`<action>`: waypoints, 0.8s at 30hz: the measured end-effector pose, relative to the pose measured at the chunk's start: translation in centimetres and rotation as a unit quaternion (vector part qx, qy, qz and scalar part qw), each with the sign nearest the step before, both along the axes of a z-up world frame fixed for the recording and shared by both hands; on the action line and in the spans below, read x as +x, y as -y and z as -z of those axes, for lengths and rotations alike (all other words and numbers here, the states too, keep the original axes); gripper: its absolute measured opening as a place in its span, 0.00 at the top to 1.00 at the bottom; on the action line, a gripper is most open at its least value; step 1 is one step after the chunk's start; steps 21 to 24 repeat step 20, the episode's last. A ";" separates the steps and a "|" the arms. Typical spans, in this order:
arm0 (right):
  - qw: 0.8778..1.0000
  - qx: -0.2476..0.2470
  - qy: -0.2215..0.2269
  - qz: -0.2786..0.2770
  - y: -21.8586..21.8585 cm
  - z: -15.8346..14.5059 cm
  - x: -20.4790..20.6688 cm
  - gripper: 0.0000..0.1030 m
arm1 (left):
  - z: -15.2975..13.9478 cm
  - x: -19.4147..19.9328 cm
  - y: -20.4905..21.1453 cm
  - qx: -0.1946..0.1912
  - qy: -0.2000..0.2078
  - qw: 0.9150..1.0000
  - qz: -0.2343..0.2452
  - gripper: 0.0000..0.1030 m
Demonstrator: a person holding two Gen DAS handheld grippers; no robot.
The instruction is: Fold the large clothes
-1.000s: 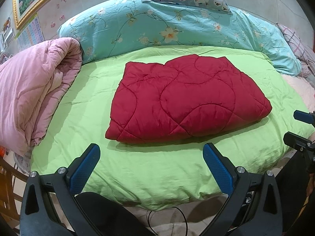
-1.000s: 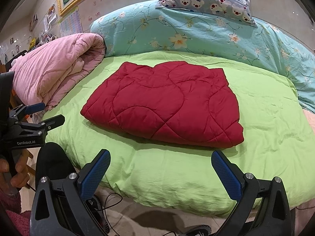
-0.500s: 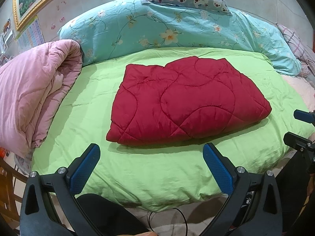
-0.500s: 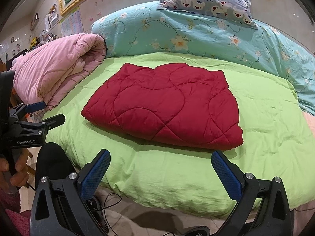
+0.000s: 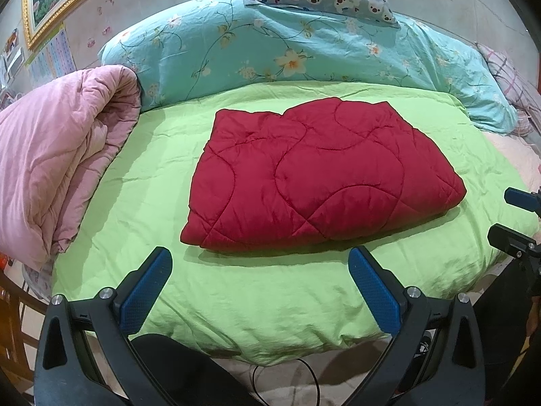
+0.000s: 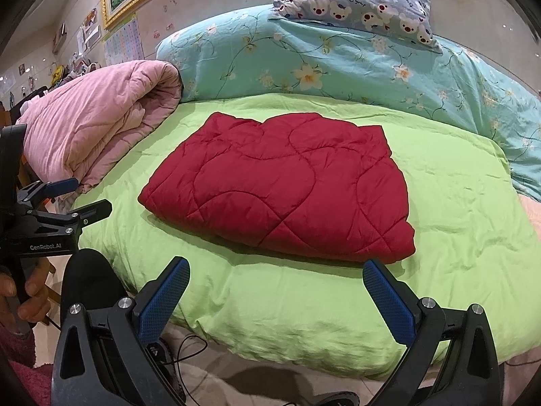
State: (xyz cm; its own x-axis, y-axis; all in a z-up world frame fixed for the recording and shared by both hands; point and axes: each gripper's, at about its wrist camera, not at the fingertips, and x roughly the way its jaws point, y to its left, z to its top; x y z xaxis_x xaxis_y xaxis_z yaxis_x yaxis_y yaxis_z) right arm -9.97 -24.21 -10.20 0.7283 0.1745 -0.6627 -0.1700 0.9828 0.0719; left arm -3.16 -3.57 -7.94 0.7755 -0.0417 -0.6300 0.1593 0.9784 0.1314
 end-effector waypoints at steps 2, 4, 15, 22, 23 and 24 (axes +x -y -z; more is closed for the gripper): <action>1.000 0.000 0.000 0.001 0.1 -0.1 0.2 0.00 | -0.1 0.1 0.1 0.005 0.006 1.000 -0.003 0.00; 1.000 0.000 0.001 0.001 0.2 -0.1 0.4 0.00 | -0.1 0.1 0.1 0.006 0.008 1.000 -0.004 0.00; 1.000 0.004 0.000 0.002 0.3 0.1 1.2 0.00 | -0.2 0.6 0.3 0.010 0.015 1.000 -0.005 0.00; 1.000 0.005 -0.003 0.005 0.5 0.3 1.6 0.00 | -0.1 1.1 0.4 0.007 0.011 1.000 -0.006 0.00; 1.000 0.005 -0.003 0.005 0.5 0.3 1.6 0.00 | -0.1 1.1 0.4 0.007 0.011 1.000 -0.006 0.00; 1.000 0.005 -0.003 0.005 0.5 0.3 1.6 0.00 | -0.1 1.1 0.4 0.007 0.011 1.000 -0.006 0.00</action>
